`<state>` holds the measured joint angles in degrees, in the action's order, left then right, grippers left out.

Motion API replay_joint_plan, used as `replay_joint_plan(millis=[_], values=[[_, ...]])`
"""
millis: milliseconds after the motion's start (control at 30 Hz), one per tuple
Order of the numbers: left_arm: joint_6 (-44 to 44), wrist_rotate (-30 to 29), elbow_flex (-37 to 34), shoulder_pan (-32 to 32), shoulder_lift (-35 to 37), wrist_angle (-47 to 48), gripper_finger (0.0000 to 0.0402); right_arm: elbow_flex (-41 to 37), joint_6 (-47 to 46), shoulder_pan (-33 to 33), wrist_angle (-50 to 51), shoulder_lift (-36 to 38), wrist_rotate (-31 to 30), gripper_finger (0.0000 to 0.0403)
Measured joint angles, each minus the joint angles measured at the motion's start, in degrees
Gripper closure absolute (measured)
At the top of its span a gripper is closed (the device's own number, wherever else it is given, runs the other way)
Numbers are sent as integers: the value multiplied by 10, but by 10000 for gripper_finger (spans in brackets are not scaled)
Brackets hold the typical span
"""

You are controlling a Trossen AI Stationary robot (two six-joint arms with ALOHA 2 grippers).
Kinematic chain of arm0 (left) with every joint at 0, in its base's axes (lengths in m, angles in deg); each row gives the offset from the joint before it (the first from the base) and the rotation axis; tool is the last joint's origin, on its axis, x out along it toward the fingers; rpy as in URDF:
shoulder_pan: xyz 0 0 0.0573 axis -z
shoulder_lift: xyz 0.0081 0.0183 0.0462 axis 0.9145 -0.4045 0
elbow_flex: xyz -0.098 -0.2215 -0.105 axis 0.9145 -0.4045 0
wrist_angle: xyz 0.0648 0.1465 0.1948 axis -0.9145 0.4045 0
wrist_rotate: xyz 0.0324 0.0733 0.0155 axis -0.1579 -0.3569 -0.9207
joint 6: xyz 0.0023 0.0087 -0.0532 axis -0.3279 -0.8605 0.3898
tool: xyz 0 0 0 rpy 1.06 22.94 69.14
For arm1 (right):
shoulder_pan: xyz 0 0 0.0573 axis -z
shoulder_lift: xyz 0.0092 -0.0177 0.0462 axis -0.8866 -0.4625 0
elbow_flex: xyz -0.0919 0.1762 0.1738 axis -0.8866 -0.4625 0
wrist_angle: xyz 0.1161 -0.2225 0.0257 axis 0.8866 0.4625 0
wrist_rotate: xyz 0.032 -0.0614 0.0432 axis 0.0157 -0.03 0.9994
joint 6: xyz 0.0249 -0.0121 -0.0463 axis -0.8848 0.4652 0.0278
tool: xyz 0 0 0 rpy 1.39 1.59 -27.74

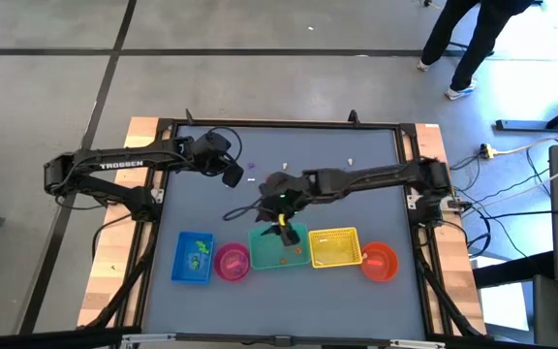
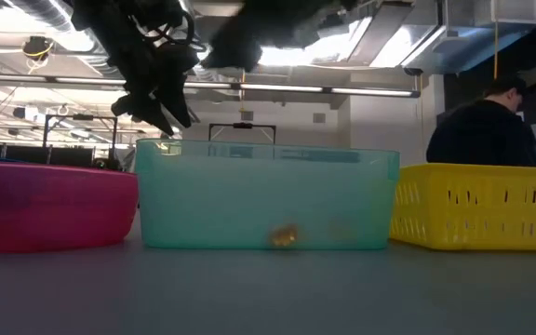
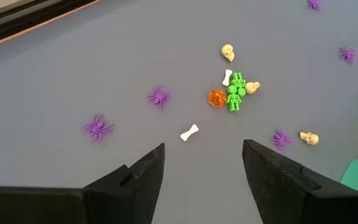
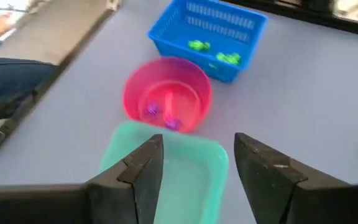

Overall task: Sort Halloween decoration
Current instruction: Put the white bone toy into the yellow bin

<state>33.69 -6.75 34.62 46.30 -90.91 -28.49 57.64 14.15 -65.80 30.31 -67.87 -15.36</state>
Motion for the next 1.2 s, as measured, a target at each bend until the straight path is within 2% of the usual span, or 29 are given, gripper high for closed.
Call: replay_joint_plan(millis=[300,567,700,867,1200], values=[[0,1,-2,11,-12,15,202,-211,-46,9,-40,180,-112,210],[1,9,-37,22,-58,13,202,-302,-80,8,-36,306,-196,210],[1,11,-53,21,-88,13,202,-316,-83,8,-33,332,-204,210],[0,10,-59,19,-128,10,202,-316,-83,8,-36,330,-204,210],[-29,-9,-60,17,-200,-17,231,-316,-83,8,-34,320,-203,210]])
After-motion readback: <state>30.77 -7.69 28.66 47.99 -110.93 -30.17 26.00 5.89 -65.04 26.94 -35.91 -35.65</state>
